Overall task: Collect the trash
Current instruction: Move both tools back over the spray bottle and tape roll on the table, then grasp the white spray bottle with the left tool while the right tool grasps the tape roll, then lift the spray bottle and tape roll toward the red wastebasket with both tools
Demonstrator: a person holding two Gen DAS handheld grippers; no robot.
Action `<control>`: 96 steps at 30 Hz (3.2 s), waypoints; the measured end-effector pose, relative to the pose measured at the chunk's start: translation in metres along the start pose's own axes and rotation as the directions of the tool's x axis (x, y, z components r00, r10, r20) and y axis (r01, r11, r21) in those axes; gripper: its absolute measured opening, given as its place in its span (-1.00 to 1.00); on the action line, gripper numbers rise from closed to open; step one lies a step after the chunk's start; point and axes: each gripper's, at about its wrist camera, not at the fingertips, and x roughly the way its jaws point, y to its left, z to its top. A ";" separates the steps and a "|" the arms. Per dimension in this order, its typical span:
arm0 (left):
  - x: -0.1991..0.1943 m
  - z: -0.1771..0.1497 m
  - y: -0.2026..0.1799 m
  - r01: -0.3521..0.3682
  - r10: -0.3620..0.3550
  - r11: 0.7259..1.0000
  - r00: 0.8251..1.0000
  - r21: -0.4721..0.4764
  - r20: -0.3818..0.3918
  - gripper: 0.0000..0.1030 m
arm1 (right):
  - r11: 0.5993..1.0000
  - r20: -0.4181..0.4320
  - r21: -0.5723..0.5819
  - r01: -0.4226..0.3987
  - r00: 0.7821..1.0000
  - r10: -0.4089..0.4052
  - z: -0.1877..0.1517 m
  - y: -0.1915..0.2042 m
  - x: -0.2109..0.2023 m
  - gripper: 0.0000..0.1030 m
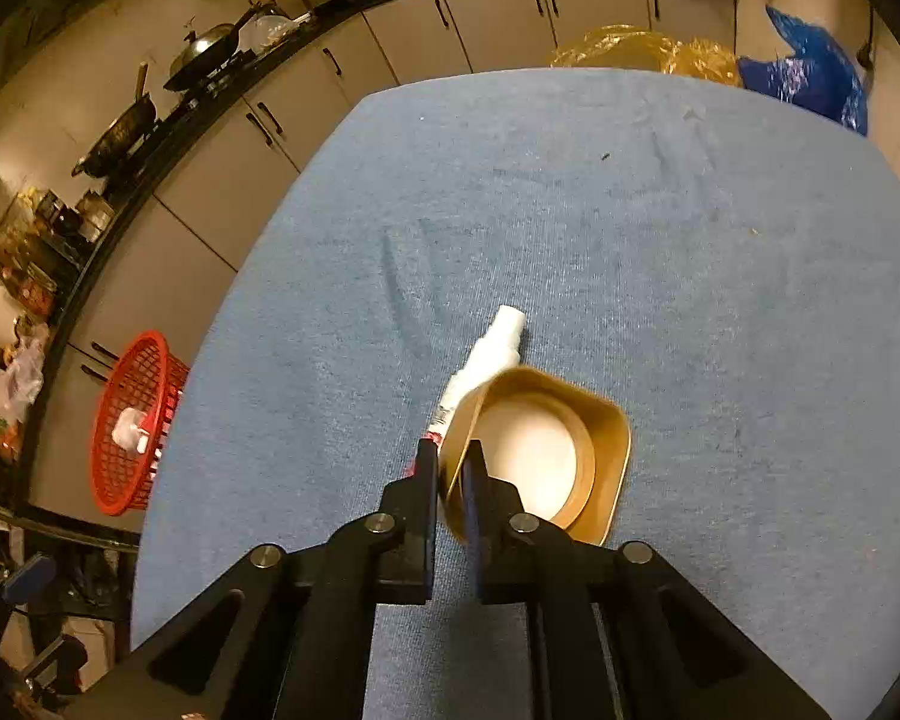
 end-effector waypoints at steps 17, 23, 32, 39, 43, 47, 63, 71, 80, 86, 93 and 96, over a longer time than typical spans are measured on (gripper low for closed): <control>0.124 0.086 -0.102 0.070 -0.067 0.996 0.995 0.047 -0.067 0.37 | 0.997 0.058 0.080 0.009 0.998 -0.014 -0.082 -0.060 -0.115 -0.87; 0.181 0.101 -0.126 0.060 -0.052 0.997 0.989 0.057 -0.140 -0.10 | 0.993 0.057 0.107 0.047 0.997 -0.053 -0.104 -0.082 -0.139 -0.87; 0.184 0.094 -0.130 0.053 -0.043 0.995 0.992 0.085 -0.118 -0.44 | 0.991 0.073 0.124 0.055 0.995 -0.065 -0.100 -0.090 -0.148 -0.86; 0.119 0.064 -0.104 0.061 -0.059 0.995 0.998 0.080 -0.029 -0.44 | 0.999 0.075 0.048 0.026 0.997 -0.030 -0.084 -0.049 -0.128 -0.86; 0.084 0.043 -0.083 0.058 -0.058 0.997 0.998 0.049 0.000 -0.44 | 1.000 0.060 0.002 -0.003 0.998 0.003 -0.077 -0.019 -0.112 -0.86; 0.058 0.030 -0.064 0.052 -0.053 0.998 0.998 0.018 0.023 -0.44 | 0.998 0.054 -0.046 -0.031 0.998 0.034 -0.073 0.012 -0.103 -0.86; -0.005 0.012 -0.012 -0.005 0.009 0.999 0.993 -0.034 0.115 -0.44 | 0.982 0.052 -0.168 -0.082 0.994 0.092 -0.076 0.089 -0.097 -0.86; -0.020 0.016 -0.002 -0.027 0.034 0.999 0.988 -0.045 0.150 -0.44 | 0.976 0.057 -0.193 -0.098 0.992 0.111 -0.073 0.109 -0.097 -0.86; -0.027 0.021 0.011 -0.043 0.052 0.998 0.985 -0.055 0.167 -0.44 | 0.969 0.062 -0.218 -0.113 0.990 0.129 -0.067 0.126 -0.096 -0.86; -0.029 0.025 0.016 -0.054 0.063 0.997 0.982 -0.059 0.179 -0.44 | 0.966 0.067 -0.227 -0.119 0.988 0.138 -0.063 0.131 -0.096 -0.86; -0.030 0.024 0.021 -0.065 0.077 0.995 0.980 -0.069 0.182 -0.44 | 0.962 0.058 -0.240 -0.132 0.987 0.150 -0.059 0.138 -0.091 -0.86; -0.031 0.025 0.023 -0.070 0.084 0.994 0.980 -0.080 0.179 -0.44 | 0.959 0.050 -0.247 -0.138 0.987 0.155 -0.057 0.141 -0.088 -0.86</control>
